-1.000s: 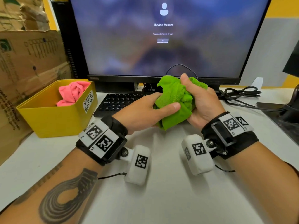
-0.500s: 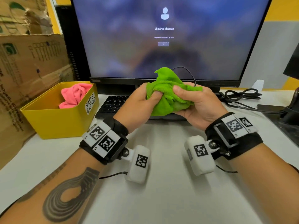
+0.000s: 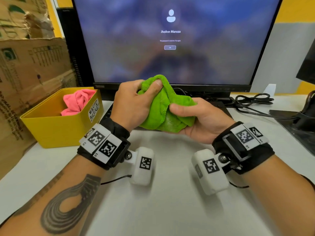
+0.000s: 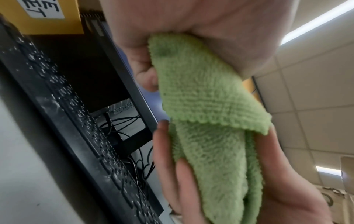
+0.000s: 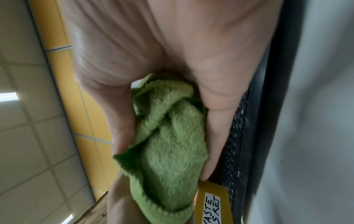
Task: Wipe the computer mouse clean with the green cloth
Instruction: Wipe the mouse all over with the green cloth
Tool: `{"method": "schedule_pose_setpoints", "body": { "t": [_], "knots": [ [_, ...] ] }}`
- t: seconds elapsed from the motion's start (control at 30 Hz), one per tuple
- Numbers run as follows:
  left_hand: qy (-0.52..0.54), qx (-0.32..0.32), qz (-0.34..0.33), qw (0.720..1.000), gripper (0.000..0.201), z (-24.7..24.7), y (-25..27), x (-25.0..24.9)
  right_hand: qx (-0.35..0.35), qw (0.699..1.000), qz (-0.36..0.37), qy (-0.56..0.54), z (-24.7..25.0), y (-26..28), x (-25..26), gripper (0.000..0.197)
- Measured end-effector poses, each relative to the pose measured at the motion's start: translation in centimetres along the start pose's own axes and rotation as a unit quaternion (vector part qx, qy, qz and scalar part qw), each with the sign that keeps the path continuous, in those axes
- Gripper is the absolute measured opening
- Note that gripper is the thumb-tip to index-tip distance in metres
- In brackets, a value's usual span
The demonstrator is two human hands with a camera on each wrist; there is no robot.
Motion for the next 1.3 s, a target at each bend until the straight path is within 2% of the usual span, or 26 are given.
{"method": "schedule_pose_setpoints", "body": {
  "t": [0.1,0.2,0.27,0.3,0.37,0.43,0.47,0.53,0.6,0.77,0.87,0.97,1.07,1.23,1.3],
  "knots": [
    [0.022,-0.018,0.024,0.999,0.053,0.2,0.1,0.7,-0.028,0.999,0.028,0.026,0.4,0.0,0.6,0.041],
    [0.038,-0.011,0.022,0.999,0.033,-0.3,0.1,1.2,-0.08,0.994,0.061,0.034,1.2,-0.2,1.3,0.051],
    [0.039,0.004,0.02,0.999,0.03,-0.9,-0.1,1.1,-0.113,0.989,0.087,0.04,1.8,0.0,1.7,0.051],
    [0.048,0.011,0.035,0.998,0.033,-1.2,-0.2,1.5,-0.125,0.986,0.098,0.041,2.1,0.1,1.9,0.048],
    [0.099,0.025,0.113,0.988,0.035,-1.6,0.0,2.4,-0.143,0.982,0.115,0.038,2.4,0.2,2.1,0.044],
    [0.132,0.08,0.203,0.967,0.037,-2.6,0.7,3.3,-0.158,0.977,0.137,0.029,2.5,0.3,2.5,0.04],
    [0.116,0.128,0.237,0.956,0.041,-3.2,1.4,3.5,-0.162,0.975,0.152,0.025,2.4,0.3,2.8,0.033],
    [0.103,0.21,0.262,0.936,0.049,-4.2,2.8,3.1,-0.156,0.974,0.164,0.012,2.2,0.2,3.2,0.019],
    [0.134,0.233,0.248,0.931,0.046,-4.5,3.1,2.1,-0.147,0.977,0.154,-0.009,2.3,0.0,3.1,0.02],
    [0.127,0.185,0.172,0.959,0.034,-4.3,2.0,1.4,-0.138,0.988,0.074,-0.002,3.3,-0.4,2.4,0.039],
    [0.119,0.171,0.128,0.97,0.033,-4.2,1.5,1.6,-0.126,0.992,0.016,0.001,3.5,-0.4,1.7,0.041],
    [0.138,0.213,0.094,0.963,0.039,-5.0,1.8,1.2,-0.117,0.993,0.021,-0.023,3.3,-0.3,1.7,0.041],
    [0.146,0.234,0.064,0.959,0.023,-5.6,2.1,0.5,-0.103,0.993,0.037,-0.038,2.9,-0.2,1.6,0.049],
    [0.148,0.234,0.039,0.96,0.053,-5.2,2.2,0.2,-0.091,0.994,0.063,0.005,2.3,-0.2,1.9,0.053],
    [0.143,0.221,0.028,0.964,0.045,-4.9,2.0,0.3,-0.091,0.993,0.076,0.019,2.3,-0.2,2.3,0.047]
  ]
}}
Point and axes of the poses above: each hand's wrist, its own y-axis away from the middle knuckle, its own z-axis out of the back of the hand, x = y × z, the point moved 10 cm from there along -y, towards the middle knuckle, and after that the axes turned 14 degrees about -y, right-handed, at the moved point
